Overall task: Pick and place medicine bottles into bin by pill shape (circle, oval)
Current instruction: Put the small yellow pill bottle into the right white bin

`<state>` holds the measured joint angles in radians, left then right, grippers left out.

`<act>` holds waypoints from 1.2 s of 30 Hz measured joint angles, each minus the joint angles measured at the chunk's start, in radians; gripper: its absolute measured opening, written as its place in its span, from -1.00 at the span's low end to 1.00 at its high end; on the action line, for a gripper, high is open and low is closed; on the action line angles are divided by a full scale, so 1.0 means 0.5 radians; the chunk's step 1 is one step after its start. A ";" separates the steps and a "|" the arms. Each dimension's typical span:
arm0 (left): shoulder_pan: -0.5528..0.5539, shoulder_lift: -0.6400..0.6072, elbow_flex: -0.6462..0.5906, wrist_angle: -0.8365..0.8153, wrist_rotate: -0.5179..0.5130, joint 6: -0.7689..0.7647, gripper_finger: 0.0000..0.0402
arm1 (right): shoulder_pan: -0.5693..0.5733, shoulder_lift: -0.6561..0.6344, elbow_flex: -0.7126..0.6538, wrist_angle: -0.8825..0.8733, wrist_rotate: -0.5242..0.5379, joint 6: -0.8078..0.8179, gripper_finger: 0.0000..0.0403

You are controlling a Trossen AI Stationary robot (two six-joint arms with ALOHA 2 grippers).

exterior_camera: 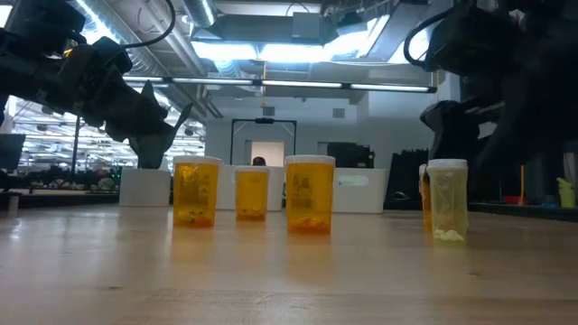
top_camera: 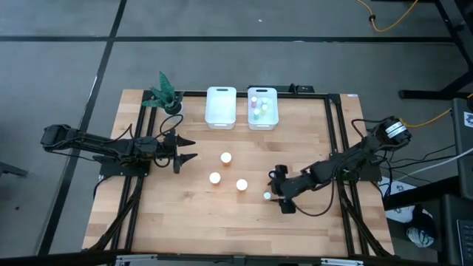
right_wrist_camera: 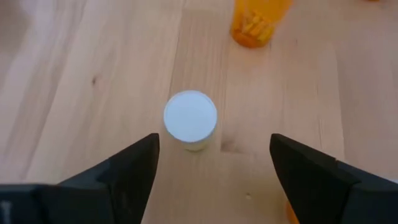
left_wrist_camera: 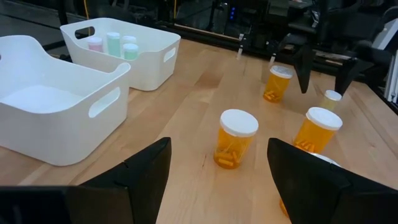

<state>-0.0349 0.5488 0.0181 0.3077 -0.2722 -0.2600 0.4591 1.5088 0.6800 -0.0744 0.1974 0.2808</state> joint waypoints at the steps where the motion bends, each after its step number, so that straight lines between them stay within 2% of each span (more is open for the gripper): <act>1: -0.001 0.000 -0.001 0.000 0.000 0.000 0.29 | 0.000 0.020 0.000 0.019 -0.004 -0.017 0.53; 7: 0.000 0.000 -0.001 -0.001 -0.001 0.000 0.29 | 0.000 0.091 0.001 0.188 -0.017 -0.115 0.53; 14: -0.001 -0.001 -0.001 -0.001 0.000 0.001 0.29 | 0.000 0.092 0.001 0.219 -0.016 -0.110 0.49; 32: 0.000 0.000 -0.001 -0.001 0.000 0.001 0.29 | -0.016 0.092 0.003 0.217 -0.015 -0.077 -0.21; 36: 0.000 0.000 0.000 -0.001 0.000 0.001 0.29 | -0.056 0.079 0.093 0.159 0.032 -0.079 -0.35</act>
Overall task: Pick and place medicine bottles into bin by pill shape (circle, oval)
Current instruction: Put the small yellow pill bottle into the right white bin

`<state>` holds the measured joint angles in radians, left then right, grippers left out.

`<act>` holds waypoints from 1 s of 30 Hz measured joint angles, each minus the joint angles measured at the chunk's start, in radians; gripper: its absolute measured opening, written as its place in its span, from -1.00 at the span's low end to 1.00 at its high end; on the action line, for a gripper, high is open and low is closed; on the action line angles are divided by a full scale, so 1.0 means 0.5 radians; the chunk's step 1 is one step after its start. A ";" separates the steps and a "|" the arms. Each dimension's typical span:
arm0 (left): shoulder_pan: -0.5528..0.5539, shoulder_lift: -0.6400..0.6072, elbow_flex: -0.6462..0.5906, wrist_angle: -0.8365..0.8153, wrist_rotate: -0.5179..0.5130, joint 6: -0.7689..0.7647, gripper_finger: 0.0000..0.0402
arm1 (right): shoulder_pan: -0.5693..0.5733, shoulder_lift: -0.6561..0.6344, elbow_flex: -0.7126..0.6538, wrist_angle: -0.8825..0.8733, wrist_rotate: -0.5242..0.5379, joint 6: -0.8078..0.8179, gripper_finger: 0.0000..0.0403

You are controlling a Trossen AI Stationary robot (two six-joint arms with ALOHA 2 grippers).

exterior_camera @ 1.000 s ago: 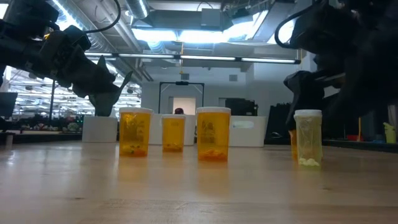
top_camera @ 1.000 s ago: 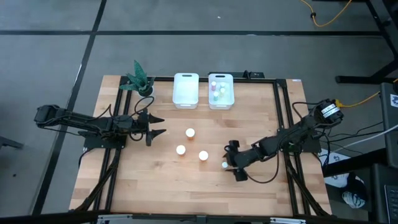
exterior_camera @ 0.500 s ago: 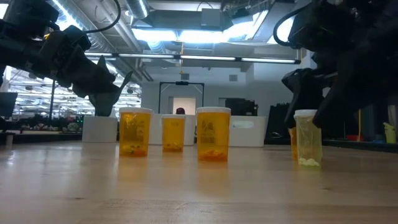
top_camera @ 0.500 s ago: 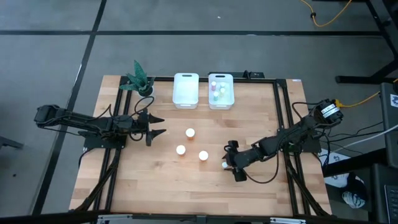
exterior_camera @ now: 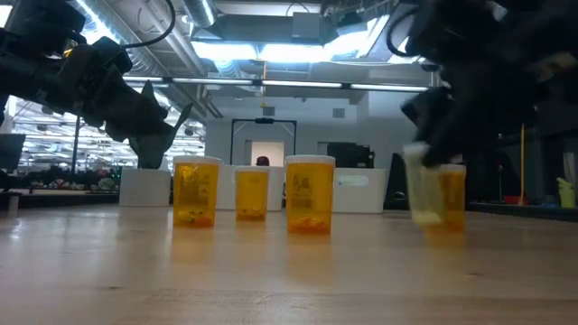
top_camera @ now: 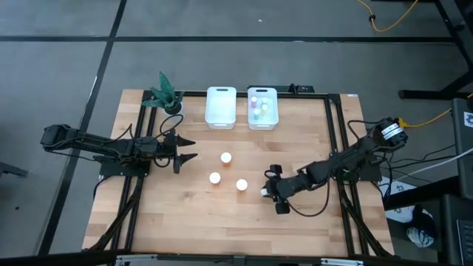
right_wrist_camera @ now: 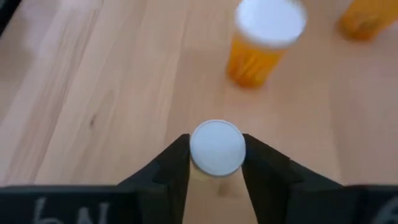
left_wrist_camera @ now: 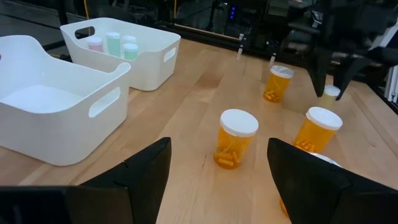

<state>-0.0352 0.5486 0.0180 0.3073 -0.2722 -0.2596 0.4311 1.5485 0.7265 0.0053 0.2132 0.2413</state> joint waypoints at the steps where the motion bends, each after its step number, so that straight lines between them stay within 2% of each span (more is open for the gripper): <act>1: 0.000 0.000 0.000 0.000 0.000 0.000 0.29 | -0.015 -0.019 0.029 -0.046 0.005 -0.036 -0.38; 5: 0.001 -0.001 0.000 -0.001 0.000 0.000 0.29 | -0.107 -0.135 0.157 -0.262 0.038 -0.178 -0.46; 10: 0.000 0.000 -0.001 -0.010 0.000 0.000 0.29 | -0.274 -0.315 0.272 -0.520 0.292 -0.332 -0.44; 15: 0.000 -0.001 -0.001 -0.010 0.000 0.000 0.29 | -0.540 -0.501 0.286 -0.506 0.483 -0.567 -0.45; 20: 0.000 0.000 0.000 -0.014 0.000 0.000 0.29 | -0.916 -0.561 0.287 -0.378 0.650 -0.758 -0.44; 22: 0.000 0.000 -0.001 -0.015 -0.001 0.000 0.29 | -1.092 -0.541 0.287 -0.318 0.608 -0.800 -0.44; 27: 0.000 0.000 0.000 -0.023 -0.001 0.000 0.29 | -1.499 -0.386 0.287 -0.303 0.205 -0.744 -0.45; 30: 0.000 -0.001 -0.001 -0.024 0.000 0.000 0.29 | -1.665 -0.241 0.286 -0.278 0.099 -0.701 -0.45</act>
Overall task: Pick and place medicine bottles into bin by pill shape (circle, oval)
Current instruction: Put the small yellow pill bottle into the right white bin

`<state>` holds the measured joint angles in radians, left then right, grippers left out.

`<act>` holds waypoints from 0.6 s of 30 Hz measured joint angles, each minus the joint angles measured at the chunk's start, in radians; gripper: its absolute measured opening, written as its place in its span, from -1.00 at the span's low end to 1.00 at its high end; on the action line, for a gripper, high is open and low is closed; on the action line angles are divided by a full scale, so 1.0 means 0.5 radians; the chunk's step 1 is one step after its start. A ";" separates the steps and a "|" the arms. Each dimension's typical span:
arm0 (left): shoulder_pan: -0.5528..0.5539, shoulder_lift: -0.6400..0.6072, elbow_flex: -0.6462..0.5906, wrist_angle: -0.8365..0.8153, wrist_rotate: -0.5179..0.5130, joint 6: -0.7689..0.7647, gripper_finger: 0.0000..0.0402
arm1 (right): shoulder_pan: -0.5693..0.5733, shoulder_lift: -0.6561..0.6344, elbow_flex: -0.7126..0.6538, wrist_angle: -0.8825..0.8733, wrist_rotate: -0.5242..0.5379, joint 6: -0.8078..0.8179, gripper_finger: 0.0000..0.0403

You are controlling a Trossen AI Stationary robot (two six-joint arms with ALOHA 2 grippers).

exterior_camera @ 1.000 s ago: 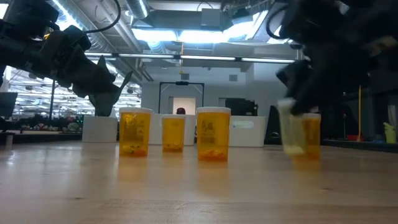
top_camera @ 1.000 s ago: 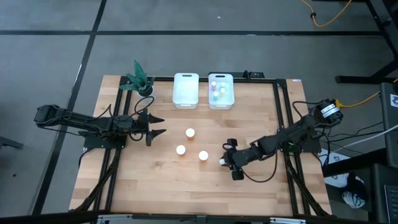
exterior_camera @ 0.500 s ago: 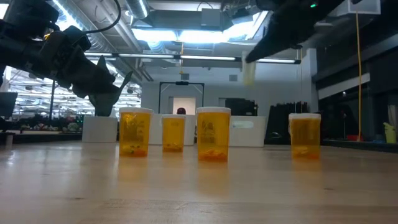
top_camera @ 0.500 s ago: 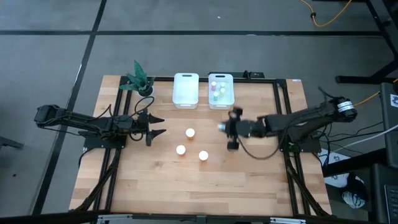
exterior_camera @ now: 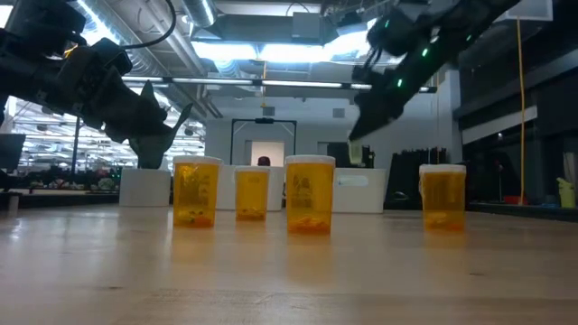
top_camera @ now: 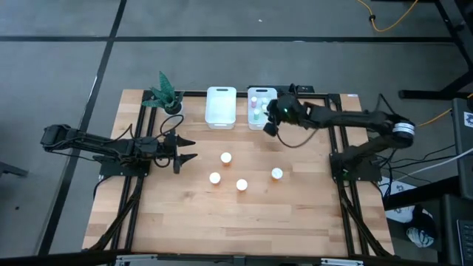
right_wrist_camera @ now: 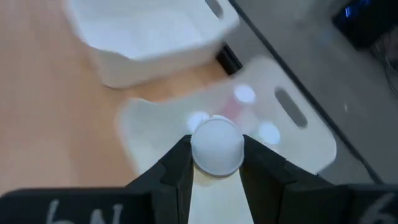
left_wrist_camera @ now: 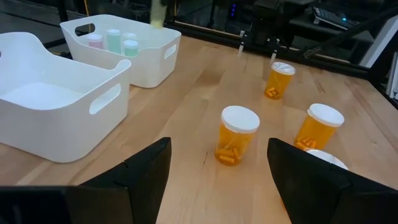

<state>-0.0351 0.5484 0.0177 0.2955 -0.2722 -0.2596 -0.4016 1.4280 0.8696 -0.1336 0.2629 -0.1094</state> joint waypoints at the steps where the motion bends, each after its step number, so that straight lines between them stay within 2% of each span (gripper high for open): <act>1: 0.000 0.000 0.000 0.000 -0.001 0.000 0.29 | -0.041 0.043 0.000 0.021 -0.003 -0.001 -0.45; 3: 0.000 0.000 0.000 -0.001 0.000 0.000 0.29 | -0.096 0.116 0.000 0.081 -0.019 0.000 -0.45; 8: 0.000 0.000 0.001 -0.022 -0.001 0.000 0.29 | -0.161 0.249 0.000 0.186 -0.265 0.051 -0.44; 18: 0.000 0.000 0.001 -0.029 0.000 0.000 0.29 | -0.174 0.442 -0.001 0.202 -0.254 0.060 -0.43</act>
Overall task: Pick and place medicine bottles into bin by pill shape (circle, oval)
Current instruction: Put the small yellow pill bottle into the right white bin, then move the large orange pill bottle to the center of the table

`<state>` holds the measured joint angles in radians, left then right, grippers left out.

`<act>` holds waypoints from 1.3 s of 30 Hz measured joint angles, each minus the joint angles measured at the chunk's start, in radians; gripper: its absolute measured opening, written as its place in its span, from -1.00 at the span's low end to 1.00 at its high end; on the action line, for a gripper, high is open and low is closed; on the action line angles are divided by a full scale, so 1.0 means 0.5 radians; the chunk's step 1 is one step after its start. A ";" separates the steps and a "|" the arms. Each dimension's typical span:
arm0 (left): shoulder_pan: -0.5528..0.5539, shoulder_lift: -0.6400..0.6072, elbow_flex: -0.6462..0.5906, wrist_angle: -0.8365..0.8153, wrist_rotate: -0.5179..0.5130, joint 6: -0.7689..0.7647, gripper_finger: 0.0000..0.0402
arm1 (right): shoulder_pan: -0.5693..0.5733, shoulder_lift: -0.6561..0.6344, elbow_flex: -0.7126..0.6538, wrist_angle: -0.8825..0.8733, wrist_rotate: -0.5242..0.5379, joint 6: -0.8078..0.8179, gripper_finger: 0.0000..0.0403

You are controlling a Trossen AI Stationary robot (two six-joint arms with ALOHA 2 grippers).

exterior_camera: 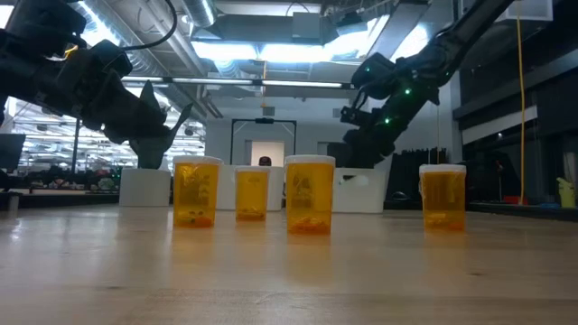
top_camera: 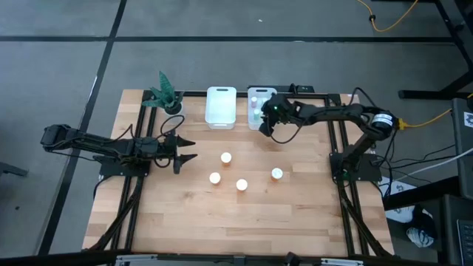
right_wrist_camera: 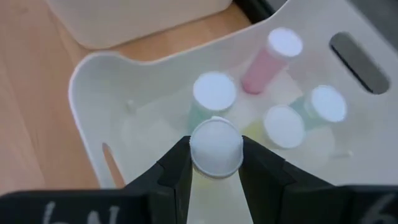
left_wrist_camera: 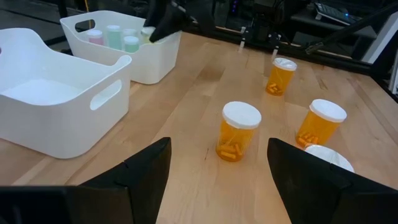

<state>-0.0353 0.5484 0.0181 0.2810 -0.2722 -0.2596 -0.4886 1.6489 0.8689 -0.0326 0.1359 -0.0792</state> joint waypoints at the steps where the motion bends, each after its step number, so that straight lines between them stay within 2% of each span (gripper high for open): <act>1: 0.000 0.000 0.000 0.000 -0.001 0.000 0.29 | 0.000 0.010 0.000 0.006 0.003 0.000 -0.42; 6: 0.000 0.001 -0.001 0.000 0.000 0.000 0.29 | 0.000 0.024 0.000 0.056 0.004 0.044 -0.40; 16: 0.000 0.001 -0.001 0.000 0.000 -0.001 0.29 | 0.000 0.024 0.000 0.056 0.005 0.045 -0.18; 24: 0.000 0.001 -0.001 0.001 0.000 -0.002 0.29 | 0.000 0.018 0.001 0.049 0.005 0.042 -0.15; 32: 0.001 0.001 -0.001 0.001 0.000 -0.002 0.29 | 0.004 -0.141 0.155 -0.309 0.002 0.092 -0.15; 39: 0.000 0.000 -0.001 0.002 0.000 -0.003 0.29 | 0.091 -0.492 0.242 -0.782 -0.218 0.321 -0.15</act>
<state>-0.0353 0.5485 0.0177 0.2820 -0.2722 -0.2611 -0.4430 1.4029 0.9901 -0.4234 0.0270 0.0812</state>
